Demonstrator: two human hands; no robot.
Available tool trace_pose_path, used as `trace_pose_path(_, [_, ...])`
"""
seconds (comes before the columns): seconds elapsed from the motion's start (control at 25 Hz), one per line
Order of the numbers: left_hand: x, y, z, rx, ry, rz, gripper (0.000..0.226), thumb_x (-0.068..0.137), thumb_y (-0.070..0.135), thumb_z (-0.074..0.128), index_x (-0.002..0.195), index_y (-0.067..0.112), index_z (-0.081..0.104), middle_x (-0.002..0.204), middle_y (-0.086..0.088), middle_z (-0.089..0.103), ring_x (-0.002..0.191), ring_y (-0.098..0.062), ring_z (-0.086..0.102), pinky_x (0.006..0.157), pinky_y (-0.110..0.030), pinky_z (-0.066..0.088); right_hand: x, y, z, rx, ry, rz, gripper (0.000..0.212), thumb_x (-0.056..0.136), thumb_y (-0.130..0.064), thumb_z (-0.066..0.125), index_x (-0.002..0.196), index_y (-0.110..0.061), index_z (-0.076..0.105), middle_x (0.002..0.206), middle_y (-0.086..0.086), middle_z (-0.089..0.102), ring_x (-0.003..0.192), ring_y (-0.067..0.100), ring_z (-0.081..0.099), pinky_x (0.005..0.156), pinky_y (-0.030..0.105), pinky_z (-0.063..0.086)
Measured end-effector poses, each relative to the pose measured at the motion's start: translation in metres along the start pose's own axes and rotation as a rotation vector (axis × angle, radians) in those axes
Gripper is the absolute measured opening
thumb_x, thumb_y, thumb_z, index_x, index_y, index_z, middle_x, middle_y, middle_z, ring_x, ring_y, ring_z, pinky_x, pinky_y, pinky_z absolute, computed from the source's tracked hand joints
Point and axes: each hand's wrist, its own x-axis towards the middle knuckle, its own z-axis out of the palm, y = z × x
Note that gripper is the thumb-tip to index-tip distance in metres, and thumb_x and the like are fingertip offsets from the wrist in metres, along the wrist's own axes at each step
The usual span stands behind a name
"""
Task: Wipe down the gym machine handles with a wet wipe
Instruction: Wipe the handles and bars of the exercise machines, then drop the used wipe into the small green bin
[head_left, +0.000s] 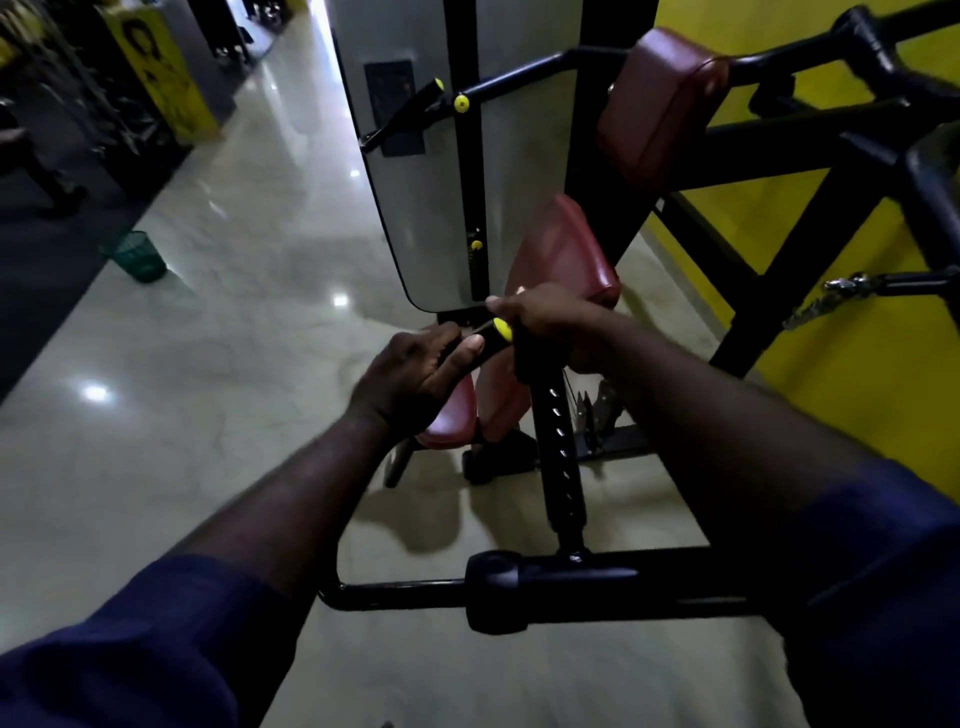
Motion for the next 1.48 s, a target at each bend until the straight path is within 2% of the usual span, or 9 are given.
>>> trace_pose_path(0.16, [0.003, -0.004, 0.002, -0.060, -0.037, 0.000, 0.051, 0.103, 0.057, 0.039, 0.075, 0.016, 0.049, 0.062, 0.005, 0.047, 0.059, -0.010, 0.046, 0.060, -0.032, 0.034, -0.007, 0.016, -0.005, 0.483, -0.261, 0.155, 0.044, 0.106, -0.039, 0.049, 0.069, -0.016, 0.051, 0.058, 0.003, 0.050, 0.052, 0.020, 0.059, 0.059, 0.029, 0.050])
trace_pose_path(0.36, [0.010, -0.004, -0.004, -0.198, -0.077, -0.087, 0.051, 0.100, 0.053, 0.048, 0.077, 0.009, 0.060, 0.064, -0.005, 0.062, 0.061, -0.020, 0.063, 0.061, -0.039, 0.047, 0.005, -0.029, -0.019, -0.456, 0.205, -0.141, 0.036, 0.107, -0.038, 0.053, 0.092, -0.007, 0.063, 0.081, 0.006, 0.064, 0.061, 0.014, 0.059, 0.049, 0.014, 0.043])
trace_pose_path(0.48, [0.006, -0.026, -0.028, -0.363, 0.026, -0.253, 0.041, 0.095, 0.051, 0.059, 0.077, 0.015, 0.065, 0.068, -0.005, 0.069, 0.063, -0.023, 0.067, 0.062, -0.038, 0.053, 0.007, -0.093, 0.002, -0.355, 0.341, -0.309, 0.062, 0.102, -0.060, 0.048, 0.083, -0.005, 0.068, 0.076, 0.009, 0.066, 0.057, 0.018, 0.058, 0.049, 0.023, 0.043])
trace_pose_path(0.6, [-0.006, -0.076, -0.093, -0.633, 0.110, -0.372, 0.027, 0.093, 0.042, 0.069, 0.085, 0.016, 0.069, 0.079, -0.010, 0.076, 0.067, -0.025, 0.070, 0.063, -0.037, 0.053, 0.008, -0.156, 0.069, -0.300, 0.171, -0.332, 0.064, 0.093, -0.078, 0.042, 0.071, -0.021, 0.060, 0.065, -0.003, 0.054, 0.055, 0.013, 0.047, 0.054, 0.026, 0.034])
trace_pose_path(0.68, [-0.021, -0.113, -0.157, -0.698, 0.153, -0.432, 0.021, 0.095, 0.034, 0.073, 0.094, 0.014, 0.069, 0.085, -0.010, 0.076, 0.069, -0.028, 0.068, 0.060, -0.036, 0.051, 0.018, -0.190, 0.129, -0.102, -0.059, -0.278, 0.062, 0.097, -0.067, 0.048, 0.053, -0.025, 0.055, 0.047, -0.009, 0.044, 0.041, 0.008, 0.039, 0.052, 0.025, 0.031])
trace_pose_path(0.8, [-0.056, -0.177, -0.267, -0.732, 0.188, -0.521, 0.042, 0.085, 0.036, 0.082, 0.115, 0.011, 0.065, 0.096, -0.006, 0.076, 0.074, -0.027, 0.070, 0.057, -0.035, 0.054, 0.044, -0.248, 0.238, 0.162, -0.359, -0.239, 0.019, 0.084, -0.025, 0.058, 0.088, -0.006, 0.056, 0.069, 0.015, 0.049, 0.054, 0.024, 0.046, 0.054, 0.032, 0.036])
trace_pose_path(0.88, [-0.083, -0.221, -0.332, -0.749, 0.205, -0.572, 0.053, 0.084, 0.034, 0.085, 0.126, 0.012, 0.061, 0.106, -0.007, 0.075, 0.082, -0.025, 0.073, 0.063, -0.038, 0.059, 0.061, -0.288, 0.311, 0.202, -0.435, -0.256, 0.027, 0.071, -0.008, 0.055, 0.098, -0.006, 0.056, 0.088, 0.021, 0.048, 0.065, 0.030, 0.051, 0.060, 0.037, 0.039])
trace_pose_path(1.16, [-0.126, -0.377, -0.466, -0.640, 0.491, -0.612, 0.027, 0.091, 0.018, 0.080, 0.109, 0.000, 0.071, 0.091, -0.017, 0.073, 0.073, -0.020, 0.068, 0.065, -0.034, 0.055, 0.134, -0.394, 0.490, -0.037, -0.470, -0.574, 0.030, 0.084, 0.001, 0.080, 0.111, -0.001, 0.067, 0.089, 0.014, 0.076, 0.077, 0.024, 0.071, 0.061, 0.030, 0.057])
trace_pose_path(1.48, [-0.050, -0.602, -0.569, -0.504, 0.591, -0.822, 0.023, 0.093, 0.018, 0.075, 0.106, 0.000, 0.069, 0.082, -0.006, 0.072, 0.069, -0.019, 0.060, 0.058, -0.030, 0.048, 0.345, -0.514, 0.611, -0.063, -0.466, -0.586, 0.029, 0.074, -0.029, 0.089, 0.088, -0.006, 0.077, 0.078, 0.015, 0.076, 0.068, 0.027, 0.069, 0.064, 0.036, 0.060])
